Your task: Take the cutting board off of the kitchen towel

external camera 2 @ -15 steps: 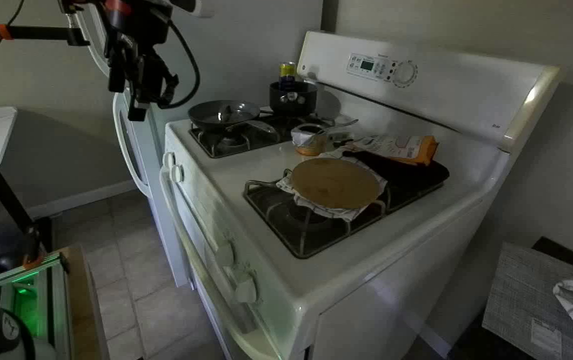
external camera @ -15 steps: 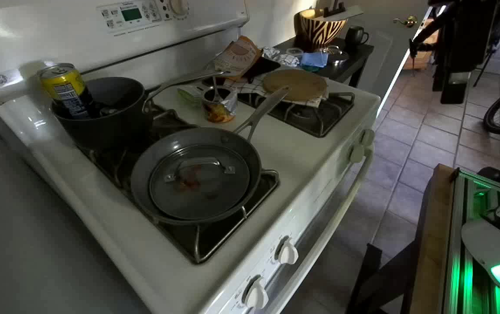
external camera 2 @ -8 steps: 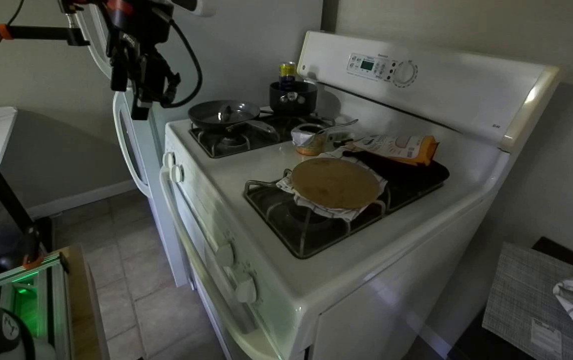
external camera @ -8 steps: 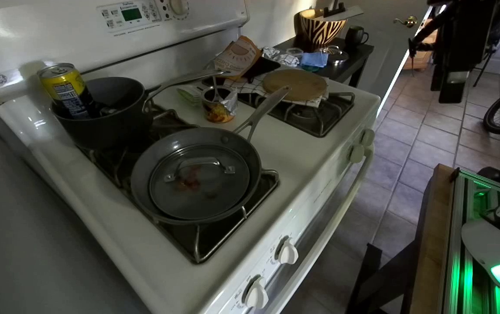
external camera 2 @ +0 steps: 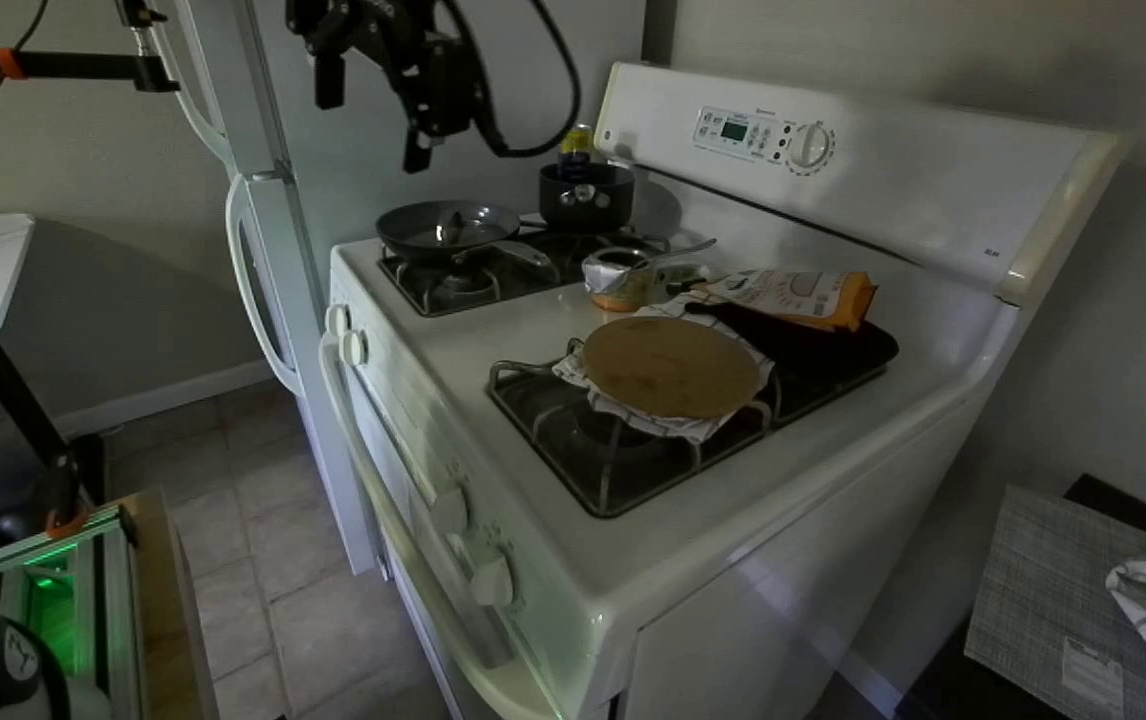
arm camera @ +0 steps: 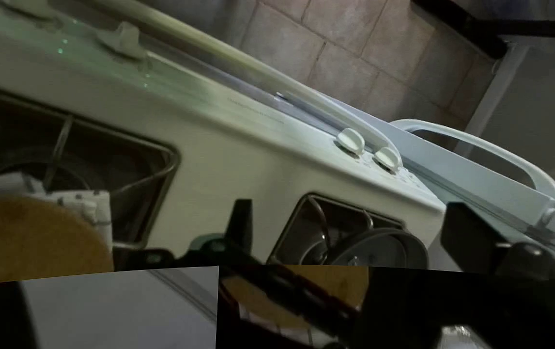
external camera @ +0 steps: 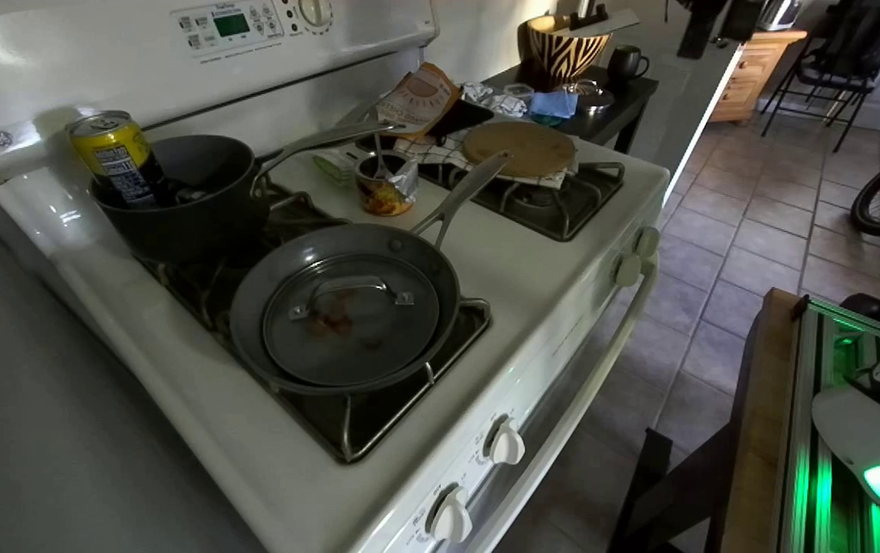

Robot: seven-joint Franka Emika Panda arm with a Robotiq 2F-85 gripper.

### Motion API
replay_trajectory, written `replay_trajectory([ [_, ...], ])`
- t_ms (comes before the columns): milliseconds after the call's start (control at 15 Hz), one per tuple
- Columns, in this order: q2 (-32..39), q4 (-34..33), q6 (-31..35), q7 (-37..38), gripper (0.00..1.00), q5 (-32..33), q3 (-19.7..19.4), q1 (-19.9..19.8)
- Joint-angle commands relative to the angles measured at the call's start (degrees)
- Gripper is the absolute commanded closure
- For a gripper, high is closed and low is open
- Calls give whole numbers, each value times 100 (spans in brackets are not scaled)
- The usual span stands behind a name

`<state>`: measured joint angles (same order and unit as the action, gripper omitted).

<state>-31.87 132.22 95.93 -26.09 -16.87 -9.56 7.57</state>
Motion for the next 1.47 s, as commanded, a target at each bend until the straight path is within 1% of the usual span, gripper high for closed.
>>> replay_trajectory([
  [0,998,-1113,-356,-1485,0,-276,-790,-38],
  [67,1273,-1379,-347,-1676,0,-392,-922,-109],
  [200,1907,-1780,101,-1513,0,-870,-1071,-369],
  [267,2205,-1923,377,-1301,0,-936,-1053,-558],
  [333,1515,-1468,163,-1469,0,-719,-822,-630],
  [467,2041,-1748,352,-1449,0,-853,-816,-824],
  [533,2194,-1834,356,-1445,0,-882,-801,-855],
  [667,2289,-1909,357,-1433,0,-896,-776,-860],
  [733,2366,-1924,358,-1635,0,-982,-826,-926],
  [867,2538,-1924,180,-2106,0,-1339,-955,-1128],
  [1133,3154,-2040,-524,-3236,0,-2352,-1207,-1703],
  [1200,3321,-2087,-676,-3448,0,-2554,-1225,-1865],
  [1267,3541,-2164,-780,-3493,0,-2785,-1214,-2011],
  [1333,3600,-2224,-639,-2933,0,-2560,-1093,-2071],
  [1400,3288,-1971,-527,-3239,0,-2463,-1020,-2120],
])
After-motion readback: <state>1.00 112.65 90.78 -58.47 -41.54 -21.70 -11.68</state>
